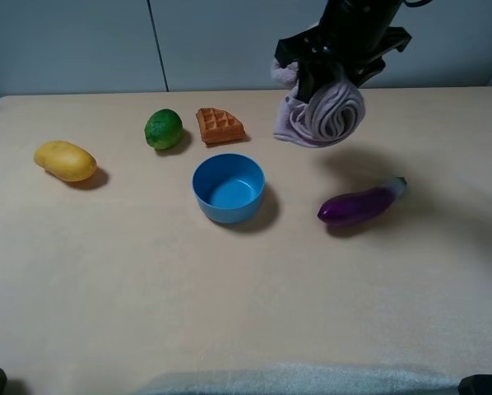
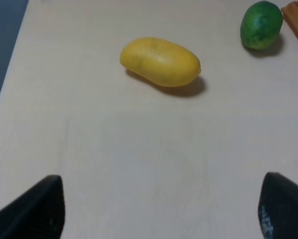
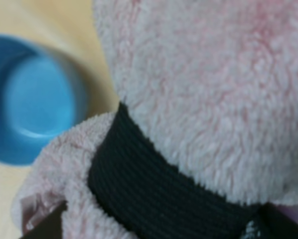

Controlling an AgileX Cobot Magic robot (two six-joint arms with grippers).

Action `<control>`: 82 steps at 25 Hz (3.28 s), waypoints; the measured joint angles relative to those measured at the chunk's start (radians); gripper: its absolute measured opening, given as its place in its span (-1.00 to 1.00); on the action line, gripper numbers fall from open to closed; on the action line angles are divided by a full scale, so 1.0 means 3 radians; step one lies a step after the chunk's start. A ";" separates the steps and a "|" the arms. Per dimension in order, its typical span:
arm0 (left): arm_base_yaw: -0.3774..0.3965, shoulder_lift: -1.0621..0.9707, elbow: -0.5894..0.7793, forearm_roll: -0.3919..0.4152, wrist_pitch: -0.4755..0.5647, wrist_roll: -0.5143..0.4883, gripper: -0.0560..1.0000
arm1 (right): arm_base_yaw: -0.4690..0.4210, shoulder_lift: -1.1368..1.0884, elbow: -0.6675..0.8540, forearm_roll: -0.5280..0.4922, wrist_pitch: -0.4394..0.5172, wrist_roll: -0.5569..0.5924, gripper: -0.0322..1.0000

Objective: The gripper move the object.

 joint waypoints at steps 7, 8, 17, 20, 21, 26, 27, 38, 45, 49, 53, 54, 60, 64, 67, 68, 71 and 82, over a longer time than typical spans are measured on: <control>0.0000 0.0000 0.0000 0.0000 0.0000 0.0000 0.71 | 0.0632 0.0000 0.0004 0.0114 -0.0133 0.0056 -0.21; 0.0000 0.0000 0.0000 0.0000 0.0000 0.0000 0.71 | 0.0704 0.0000 0.0004 0.0140 -0.0147 0.0063 -0.21; 0.0000 0.0000 0.0000 0.0000 0.0000 0.0000 0.71 | 0.1461 0.0000 0.0004 0.0210 -0.0332 0.0126 -0.21; 0.0000 0.0000 0.0000 0.0000 0.0000 0.0000 0.71 | 0.1684 0.0000 0.0004 0.0213 -0.0394 0.0154 -0.21; 0.0000 0.0000 0.0000 0.0000 0.0000 0.0000 0.71 | 0.1755 0.0000 0.0004 0.0213 -0.0419 0.0163 -0.21; 0.0000 0.0000 0.0000 0.0000 0.0000 0.0000 0.71 | 0.2000 0.0065 0.0004 0.0245 -0.0480 0.0174 -0.21; 0.0000 0.0000 0.0000 0.0000 0.0000 0.0000 0.71 | 0.2019 0.0100 0.0004 0.0260 -0.0488 0.0175 -0.21; 0.0000 0.0000 0.0000 0.0000 0.0000 0.0000 0.71 | 0.2039 0.0439 -0.0297 0.0273 -0.0535 0.0174 -0.21; 0.0000 0.0000 0.0000 0.0000 0.0000 0.0000 0.71 | 0.2039 0.0756 -0.0519 0.0276 -0.0562 0.0012 -0.21; 0.0000 0.0000 0.0000 0.0000 -0.0003 0.0000 0.71 | 0.2039 0.0890 -0.0547 0.0276 -0.0592 -0.0112 -0.21; 0.0000 0.0000 0.0000 0.0000 -0.0003 0.0000 0.71 | 0.2039 0.0979 -0.0547 0.0269 -0.0607 -0.0202 -0.21; 0.0000 0.0000 0.0000 0.0000 -0.0003 0.0000 0.71 | 0.2039 0.1006 -0.0547 0.0258 -0.0607 -0.0235 -0.21; 0.0000 0.0000 0.0000 0.0000 -0.0003 0.0000 0.71 | 0.2039 0.1111 -0.0547 0.0205 -0.0620 -0.0357 -0.21; 0.0000 0.0000 0.0000 0.0000 -0.0003 0.0000 0.71 | 0.2039 0.1208 -0.0547 0.0202 -0.0627 -0.0418 -0.21; 0.0000 0.0000 0.0000 0.0000 -0.0003 0.0000 0.71 | 0.2039 0.1267 -0.0547 0.0198 -0.0650 -0.0465 -0.21; 0.0000 0.0000 0.0000 0.0000 -0.0003 0.0000 0.71 | 0.2039 0.1278 -0.0547 0.0194 -0.0674 -0.0489 -0.21; 0.0000 0.0000 0.0000 0.0000 -0.0003 0.0000 0.71 | 0.2039 0.1282 -0.0549 0.0187 -0.0706 -0.0536 -0.21; 0.0000 0.0000 0.0000 0.0000 -0.0003 0.0000 0.71 | 0.2012 0.1315 -0.0549 0.0030 -0.0781 -0.0547 -0.21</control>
